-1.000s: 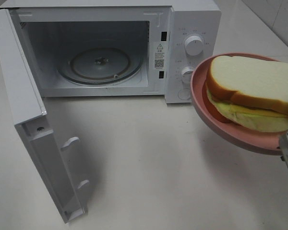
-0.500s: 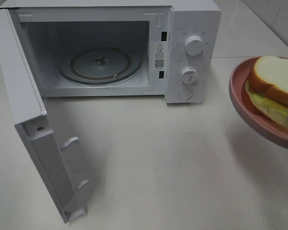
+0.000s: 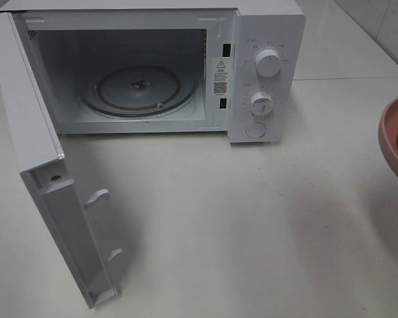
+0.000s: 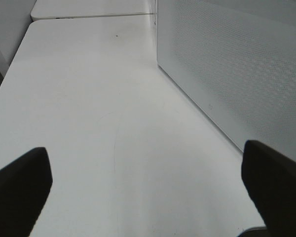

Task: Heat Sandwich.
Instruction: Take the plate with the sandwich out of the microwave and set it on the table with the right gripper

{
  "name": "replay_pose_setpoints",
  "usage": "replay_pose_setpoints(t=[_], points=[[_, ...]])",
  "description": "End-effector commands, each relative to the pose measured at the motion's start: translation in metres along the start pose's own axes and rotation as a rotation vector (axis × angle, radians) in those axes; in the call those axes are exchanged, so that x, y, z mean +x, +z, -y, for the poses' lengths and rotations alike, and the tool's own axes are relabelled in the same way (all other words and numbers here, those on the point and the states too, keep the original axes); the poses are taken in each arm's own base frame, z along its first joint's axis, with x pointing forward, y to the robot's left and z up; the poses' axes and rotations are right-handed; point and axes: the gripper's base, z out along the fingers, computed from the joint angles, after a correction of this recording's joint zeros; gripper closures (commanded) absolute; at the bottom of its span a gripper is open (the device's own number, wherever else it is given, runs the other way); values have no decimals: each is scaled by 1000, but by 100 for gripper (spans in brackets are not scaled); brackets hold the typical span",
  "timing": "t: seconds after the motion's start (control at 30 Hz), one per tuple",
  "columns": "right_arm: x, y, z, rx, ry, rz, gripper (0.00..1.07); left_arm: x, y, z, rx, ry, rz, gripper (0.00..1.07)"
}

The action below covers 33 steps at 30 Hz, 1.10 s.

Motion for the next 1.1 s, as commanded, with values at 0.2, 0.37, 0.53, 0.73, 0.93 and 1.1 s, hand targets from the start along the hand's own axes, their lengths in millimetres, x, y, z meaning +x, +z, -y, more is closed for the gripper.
replay_pose_setpoints(t=[0.2, 0.37, 0.53, 0.73, 0.93, 1.1], points=[[6, 1, 3, 30, 138, -88, 106, 2, -2, 0, -3, -6, 20, 5], [2, 7, 3, 39, 195, -138, 106, 2, -2, 0, -3, -6, 20, 5], [-4, 15, 2, 37, 232, -183, 105, 2, -2, 0, -3, -6, 20, 5], [-21, 24, 5, 50, 287, -201, 105, 2, -2, 0, -3, -6, 20, 5], [-44, 27, 16, 89, 426, -221, 105, 2, -2, 0, -3, -6, 20, 5], [-60, 33, 20, 97, 503, -243, 105, 2, -2, 0, -3, -6, 20, 5]])
